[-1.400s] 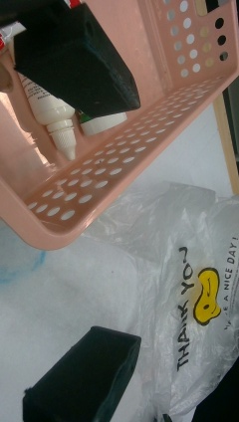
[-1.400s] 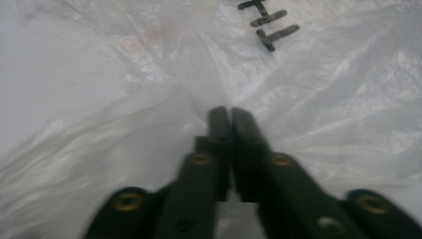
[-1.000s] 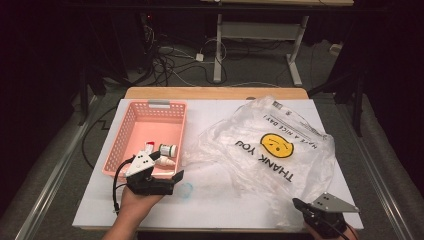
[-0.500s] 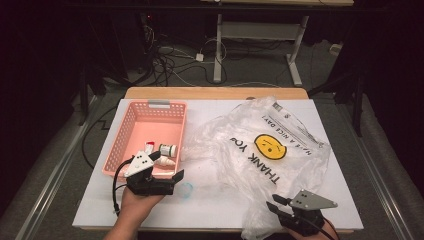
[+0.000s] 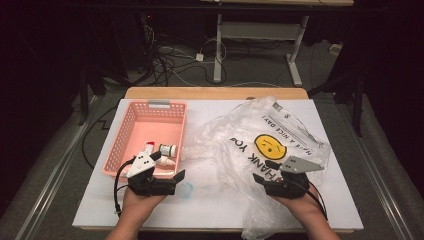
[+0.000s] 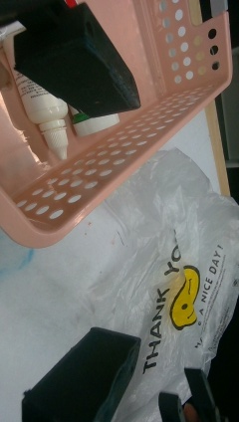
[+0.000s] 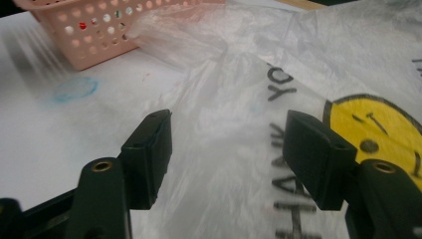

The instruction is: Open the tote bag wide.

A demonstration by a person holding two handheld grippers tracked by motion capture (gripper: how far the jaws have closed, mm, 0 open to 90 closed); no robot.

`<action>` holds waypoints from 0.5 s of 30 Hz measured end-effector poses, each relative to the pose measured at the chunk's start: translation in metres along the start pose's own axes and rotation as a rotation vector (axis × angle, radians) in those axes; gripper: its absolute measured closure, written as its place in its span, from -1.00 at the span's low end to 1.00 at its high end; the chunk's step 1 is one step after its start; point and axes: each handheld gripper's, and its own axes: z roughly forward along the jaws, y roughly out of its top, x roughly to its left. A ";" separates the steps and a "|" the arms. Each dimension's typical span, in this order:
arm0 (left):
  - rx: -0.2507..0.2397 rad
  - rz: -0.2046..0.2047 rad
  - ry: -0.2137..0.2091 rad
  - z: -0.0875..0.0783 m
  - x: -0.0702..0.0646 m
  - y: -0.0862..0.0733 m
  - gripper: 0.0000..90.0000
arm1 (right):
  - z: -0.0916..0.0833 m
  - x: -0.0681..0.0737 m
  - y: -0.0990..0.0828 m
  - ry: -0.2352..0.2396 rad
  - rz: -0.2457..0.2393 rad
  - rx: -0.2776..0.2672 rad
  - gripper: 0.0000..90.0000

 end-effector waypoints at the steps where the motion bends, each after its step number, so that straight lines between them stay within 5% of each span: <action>1: 0.001 -0.001 0.003 0.000 0.000 0.000 -1.00 | 0.007 -0.002 0.003 0.005 0.001 0.004 -0.22; 9: 0.001 0.001 0.004 0.001 0.000 -0.001 -1.00 | 0.050 -0.001 0.015 0.041 0.005 0.025 -0.32; 15: 0.006 0.006 0.004 0.002 -0.001 -0.001 -1.00 | 0.069 0.014 0.009 0.076 -0.049 0.125 -0.24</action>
